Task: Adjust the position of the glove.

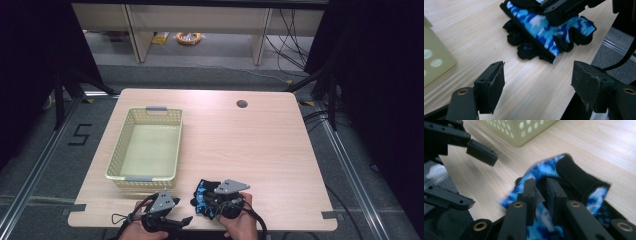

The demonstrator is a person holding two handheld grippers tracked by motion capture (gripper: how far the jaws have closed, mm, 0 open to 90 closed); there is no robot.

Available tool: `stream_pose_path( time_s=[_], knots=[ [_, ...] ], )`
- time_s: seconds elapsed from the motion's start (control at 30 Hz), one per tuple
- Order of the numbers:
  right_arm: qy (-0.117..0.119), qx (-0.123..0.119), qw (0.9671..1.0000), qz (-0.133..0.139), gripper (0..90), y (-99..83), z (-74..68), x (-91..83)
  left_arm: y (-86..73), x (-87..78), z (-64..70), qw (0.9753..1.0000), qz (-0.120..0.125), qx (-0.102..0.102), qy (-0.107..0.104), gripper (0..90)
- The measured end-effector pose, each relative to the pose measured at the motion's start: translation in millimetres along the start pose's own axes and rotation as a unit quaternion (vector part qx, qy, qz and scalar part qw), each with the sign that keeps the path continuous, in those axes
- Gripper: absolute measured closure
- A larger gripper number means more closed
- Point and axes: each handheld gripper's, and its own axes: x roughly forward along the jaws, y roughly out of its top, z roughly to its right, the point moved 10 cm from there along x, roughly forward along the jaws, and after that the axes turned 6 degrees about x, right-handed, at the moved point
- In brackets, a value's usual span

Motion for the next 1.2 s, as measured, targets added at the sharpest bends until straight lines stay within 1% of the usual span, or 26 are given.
stream_pose_path(
  time_s=[0.03,0.07,0.1,0.13,0.17,0.2,0.23,0.27,0.3,0.33,0.37,0.4,0.5,0.53,0.6,0.63,0.7,0.77,0.8,0.83,0.9,0.93,1.0,1.03,1.13,1.2],
  knots=[
    [-0.006,-0.017,0.9998,-0.008,78.6,-2.8,0.6,2.8,0.9,0.8,0.4,0.9999,0.006,0.009,0.001,26.8],
    [-0.006,-0.017,0.9998,-0.008,78.6,-2.8,0.6,2.8,2.3,2.7,2.2,0.9999,0.013,0.000,0.000,26.8],
    [-0.004,-0.015,0.9999,-0.006,78.5,-3.9,-0.8,4.6,0.2,2.5,2.6,0.9999,0.003,0.015,-0.003,27.1],
    [-0.003,-0.013,0.9999,-0.010,78.5,-3.5,-0.7,1.9,0.2,2.5,2.6,0.9999,0.003,0.015,-0.003,27.2],
    [0.001,-0.019,0.9998,-0.002,78.0,-0.6,-0.2,1.3,0.3,4.2,4.9,1.0000,0.006,-0.001,-0.004,27.3],
    [0.001,-0.019,0.9998,-0.002,78.0,-0.6,-0.2,1.3,-1.4,4.1,2.9,1.0000,-0.004,0.008,0.000,27.3],
    [-0.002,-0.020,0.9997,0.012,77.0,5.9,2.4,-3.7,2.5,7.6,6.1,0.9999,0.013,0.001,-0.002,27.6],
    [-0.002,-0.020,0.9997,0.012,77.0,5.9,2.4,-3.7,2.5,7.6,6.1,0.9999,0.013,0.001,-0.002,27.9],
    [-0.008,-0.036,0.9991,0.020,75.3,13.8,7.5,-9.0,0.5,8.3,6.7,1.0000,-0.001,0.005,-0.005,28.2],
    [-0.008,-0.036,0.9991,0.020,75.3,13.8,7.5,-9.0,0.5,8.3,6.7,1.0000,-0.001,0.005,-0.005,28.5],
    [-0.015,-0.055,0.9980,0.027,73.9,22.5,16.2,-11.7,2.4,9.6,9.0,1.0000,0.006,-0.001,-0.005,28.7],
    [-0.021,-0.059,0.9977,0.027,72.8,25.9,21.4,-12.1,1.6,11.3,7.9,0.9999,-0.002,0.011,-0.002,29.1],
    [-0.022,-0.072,0.9969,0.021,71.2,30.0,29.8,-7.6,2.2,12.9,9.8,0.9999,-0.004,0.015,-0.003,30.0],
    [-0.018,-0.075,0.9970,0.001,69.0,28.9,35.1,-0.8,3.4,15.0,11.0,0.9999,-0.003,0.016,-0.003,31.0],
    [-0.010,-0.081,0.9965,-0.015,65.9,27.8,39.7,6.4,3.1,16.0,11.4,0.9998,-0.006,0.016,-0.003,32.2],
    [-0.001,-0.072,0.9971,-0.028,64.8,25.6,38.9,9.7,2.7,15.5,11.0,0.9994,-0.016,0.031,-0.004,32.6],
    [0.007,-0.081,0.9965,-0.020,60.4,29.5,41.0,17.3,4.2,18.7,12.6,0.9997,-0.007,0.022,-0.005,33.5],
    [0.016,-0.083,0.9957,-0.039,59.1,28.4,41.8,20.8,3.4,18.7,11.7,0.9991,-0.014,0.041,-0.006,35.9],
    [0.016,-0.083,0.9957,-0.039,59.1,28.4,41.8,20.8,3.4,18.7,11.7,0.9991,-0.014,0.041,-0.006,36.6],
    [0.019,-0.080,0.9956,-0.045,57.3,27.4,43.2,24.5,2.9,20.7,13.1,0.9995,-0.012,0.030,-0.005,38.1],
    [0.031,-0.080,0.9953,-0.045,57.3,25.4,42.4,28.1,3.6,23.2,17.0,0.9996,-0.006,0.027,-0.012,39.9],
    [0.029,-0.074,0.9957,-0.047,59.2,24.2,42.6,27.4,2.9,22.8,15.1,0.9992,-0.012,0.036,-0.008,40.7],
    [0.025,-0.084,0.9946,-0.056,62.8,22.8,44.1,25.7,2.9,23.1,14.8,0.9990,-0.013,0.043,-0.010,41.8],
    [0.029,-0.092,0.9936,-0.059,64.9,20.3,41.9,26.4,2.5,24.6,13.8,0.9992,-0.013,0.037,-0.009,45.6],
    [0.036,-0.101,0.9919,-0.068,67.2,16.9,42.0,27.7,3.5,25.0,13.2,0.9991,-0.010,0.040,-0.010,54.2],
    [0.055,-0.076,0.9934,-0.066,71.9,16.0,40.8,28.7,3.2,23.8,10.6,0.9976,-0.017,0.067,-0.006,58.4]
  ],
)
